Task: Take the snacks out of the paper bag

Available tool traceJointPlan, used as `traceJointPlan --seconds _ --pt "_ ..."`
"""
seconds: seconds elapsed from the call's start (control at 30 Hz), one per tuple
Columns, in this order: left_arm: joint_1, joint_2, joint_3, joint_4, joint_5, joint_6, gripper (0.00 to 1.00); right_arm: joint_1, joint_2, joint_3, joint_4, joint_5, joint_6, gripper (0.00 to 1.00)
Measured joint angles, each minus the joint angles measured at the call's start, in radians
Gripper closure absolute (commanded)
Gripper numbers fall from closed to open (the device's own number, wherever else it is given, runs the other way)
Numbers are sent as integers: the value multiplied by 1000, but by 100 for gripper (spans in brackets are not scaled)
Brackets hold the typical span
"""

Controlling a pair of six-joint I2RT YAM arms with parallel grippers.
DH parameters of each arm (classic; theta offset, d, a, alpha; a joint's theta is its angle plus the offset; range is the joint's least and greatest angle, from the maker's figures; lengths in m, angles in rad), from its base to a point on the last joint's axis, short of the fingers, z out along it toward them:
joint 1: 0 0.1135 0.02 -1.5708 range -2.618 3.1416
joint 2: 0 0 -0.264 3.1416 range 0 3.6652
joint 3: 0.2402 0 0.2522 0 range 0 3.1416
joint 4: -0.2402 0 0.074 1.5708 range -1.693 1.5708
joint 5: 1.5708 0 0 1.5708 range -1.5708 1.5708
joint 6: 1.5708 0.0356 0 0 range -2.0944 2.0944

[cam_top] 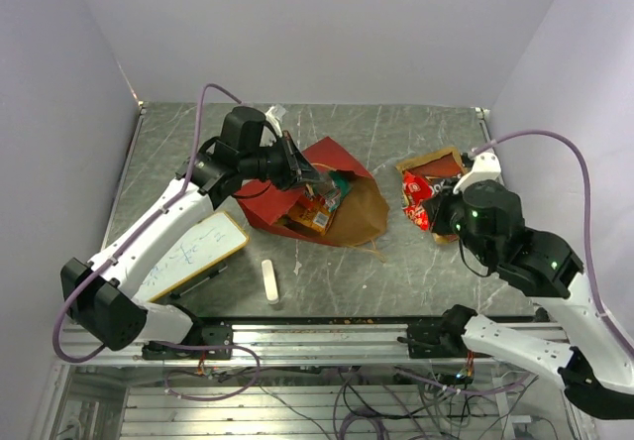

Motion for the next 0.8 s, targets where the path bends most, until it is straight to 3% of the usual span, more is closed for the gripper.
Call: traceJointPlan --seconds 0.3,0.43,0.53,0.8 --pt "2 19 85 -62 -2 53 93 0 154 12 -83 247 104 100" --pt "2 20 105 -107 -12 84 93 -3 220 -50 -77 410 72 100" --pt "2 20 105 -154 -14 109 93 -34 282 -85 22 491 -21 100" --pt "3 20 113 -218 -49 142 93 -481 426 -293 420 341 -365 100"
